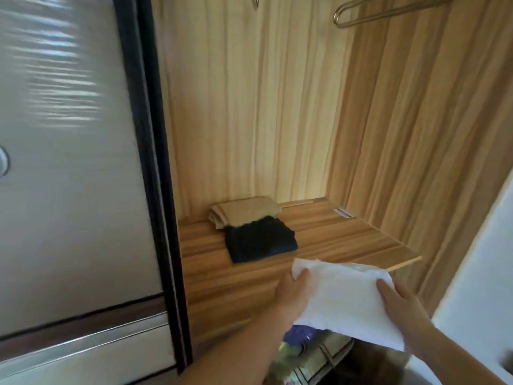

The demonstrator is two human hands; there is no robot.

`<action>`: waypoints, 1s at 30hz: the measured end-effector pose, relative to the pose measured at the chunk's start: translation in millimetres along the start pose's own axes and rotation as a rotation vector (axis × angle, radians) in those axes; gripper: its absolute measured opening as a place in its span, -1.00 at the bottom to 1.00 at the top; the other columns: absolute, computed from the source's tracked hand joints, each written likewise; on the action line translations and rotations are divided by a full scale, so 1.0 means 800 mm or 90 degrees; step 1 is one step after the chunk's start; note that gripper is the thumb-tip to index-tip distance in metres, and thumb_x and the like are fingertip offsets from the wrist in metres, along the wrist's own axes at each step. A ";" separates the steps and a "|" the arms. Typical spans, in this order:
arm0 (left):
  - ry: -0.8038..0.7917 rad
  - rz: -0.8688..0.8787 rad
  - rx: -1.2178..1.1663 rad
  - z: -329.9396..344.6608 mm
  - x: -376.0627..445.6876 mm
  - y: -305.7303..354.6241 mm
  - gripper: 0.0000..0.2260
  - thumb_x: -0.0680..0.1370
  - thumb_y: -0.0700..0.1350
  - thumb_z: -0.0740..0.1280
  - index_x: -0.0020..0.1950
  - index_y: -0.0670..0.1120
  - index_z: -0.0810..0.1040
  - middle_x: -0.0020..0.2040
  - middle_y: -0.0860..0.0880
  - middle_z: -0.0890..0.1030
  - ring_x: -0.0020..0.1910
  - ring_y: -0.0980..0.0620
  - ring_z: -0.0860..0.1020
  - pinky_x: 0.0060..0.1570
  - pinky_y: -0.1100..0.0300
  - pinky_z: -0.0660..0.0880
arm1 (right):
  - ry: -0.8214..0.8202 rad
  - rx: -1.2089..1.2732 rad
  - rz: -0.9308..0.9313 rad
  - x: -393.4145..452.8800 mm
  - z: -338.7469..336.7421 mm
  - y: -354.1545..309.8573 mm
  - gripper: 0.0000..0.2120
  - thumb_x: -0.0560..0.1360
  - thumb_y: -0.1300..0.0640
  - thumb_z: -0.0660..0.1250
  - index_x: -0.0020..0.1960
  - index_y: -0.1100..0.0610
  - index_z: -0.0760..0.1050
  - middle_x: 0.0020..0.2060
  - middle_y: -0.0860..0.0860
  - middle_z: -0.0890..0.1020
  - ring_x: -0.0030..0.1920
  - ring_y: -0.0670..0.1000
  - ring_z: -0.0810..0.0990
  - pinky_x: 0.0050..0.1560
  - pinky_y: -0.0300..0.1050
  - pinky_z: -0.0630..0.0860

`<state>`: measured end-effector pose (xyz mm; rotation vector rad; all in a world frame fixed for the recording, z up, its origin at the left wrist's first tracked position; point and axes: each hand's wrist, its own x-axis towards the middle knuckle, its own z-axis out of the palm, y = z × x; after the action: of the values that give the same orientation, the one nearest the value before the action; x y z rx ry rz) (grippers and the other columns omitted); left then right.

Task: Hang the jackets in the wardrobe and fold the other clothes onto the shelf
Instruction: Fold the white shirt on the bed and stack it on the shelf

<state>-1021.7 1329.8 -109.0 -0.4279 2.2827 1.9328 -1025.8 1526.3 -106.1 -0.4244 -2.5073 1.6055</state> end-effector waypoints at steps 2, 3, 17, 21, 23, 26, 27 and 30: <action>0.066 -0.039 0.010 -0.006 0.018 -0.008 -0.57 0.58 0.13 0.09 0.31 -0.07 0.47 0.13 -0.11 0.58 -0.02 -0.05 0.56 -0.02 0.14 0.52 | -0.075 -0.009 0.000 0.031 0.025 -0.001 -0.63 0.65 0.01 0.12 0.37 0.17 0.39 0.22 0.21 0.50 0.04 0.13 0.42 0.12 0.05 0.35; 0.095 -0.060 0.012 -0.012 0.023 -0.011 -0.59 0.60 0.10 0.05 0.32 -0.07 0.45 0.13 -0.11 0.57 -0.02 -0.06 0.55 -0.05 0.14 0.52 | -0.110 -0.009 0.007 0.040 0.039 -0.003 -0.59 0.65 0.00 0.12 0.41 0.19 0.36 0.26 0.22 0.47 0.04 0.13 0.41 0.10 0.05 0.34; 0.289 -0.104 0.033 -0.088 0.114 -0.079 -0.67 0.58 -0.08 0.22 0.32 -0.16 0.41 0.07 -0.13 0.52 -0.05 0.01 0.50 -0.09 0.16 0.43 | -0.316 -0.125 -0.050 0.157 0.225 -0.027 -0.52 0.64 -0.03 0.15 0.49 0.15 0.26 0.40 0.21 0.38 0.35 0.25 0.37 0.29 0.11 0.27; 0.350 -0.021 0.186 -0.090 0.133 -0.089 -0.74 0.61 -0.02 0.25 0.27 -0.05 0.42 -0.06 0.08 0.50 -0.19 0.23 0.46 -0.27 0.47 0.35 | -0.298 -0.157 -0.061 0.182 0.248 -0.015 -0.56 0.62 -0.03 0.18 0.43 0.15 0.33 0.32 0.24 0.45 0.27 0.28 0.43 0.23 0.14 0.32; 0.385 0.031 0.332 -0.090 0.134 -0.091 -0.52 0.62 0.05 0.21 0.52 0.01 0.22 0.35 0.07 0.41 0.29 0.12 0.42 0.25 0.29 0.37 | -0.278 -0.179 -0.129 0.188 0.250 -0.013 -0.55 0.61 -0.03 0.19 0.44 0.14 0.29 0.36 0.20 0.40 0.29 0.25 0.41 0.25 0.16 0.34; 0.340 0.160 0.591 -0.085 0.129 -0.086 -0.51 0.64 0.15 0.03 0.57 0.19 0.03 0.59 0.11 0.02 0.57 0.02 -0.01 0.49 -0.03 -0.02 | -0.248 -0.294 -0.378 0.180 0.239 -0.010 -0.51 0.61 -0.17 0.07 0.50 -0.06 0.19 0.50 0.00 0.20 0.45 0.10 0.25 0.39 0.17 0.28; 0.290 0.183 0.645 -0.083 0.131 -0.085 -0.50 0.63 0.22 -0.05 0.57 0.21 0.00 0.60 0.11 -0.03 0.58 0.01 -0.09 0.48 -0.04 -0.13 | -0.267 -0.351 -0.465 0.174 0.237 -0.005 -0.46 0.58 -0.26 -0.04 0.51 -0.12 0.16 0.52 -0.07 0.15 0.49 0.04 0.18 0.43 0.14 0.21; 0.207 0.164 0.698 -0.074 0.143 -0.087 -0.35 0.50 0.37 -0.27 0.57 0.22 -0.07 0.61 0.09 -0.13 0.57 -0.02 -0.21 0.40 0.01 -0.32 | -0.362 -0.476 -0.519 0.173 0.240 0.009 -0.23 0.43 -0.43 -0.35 0.55 -0.17 0.04 0.56 -0.14 0.00 0.56 -0.05 -0.03 0.50 0.01 0.01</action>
<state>-1105.4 1245.9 -195.7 -0.3050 3.2406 0.4187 -1206.3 1404.5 -199.0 1.0198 -2.9588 0.4867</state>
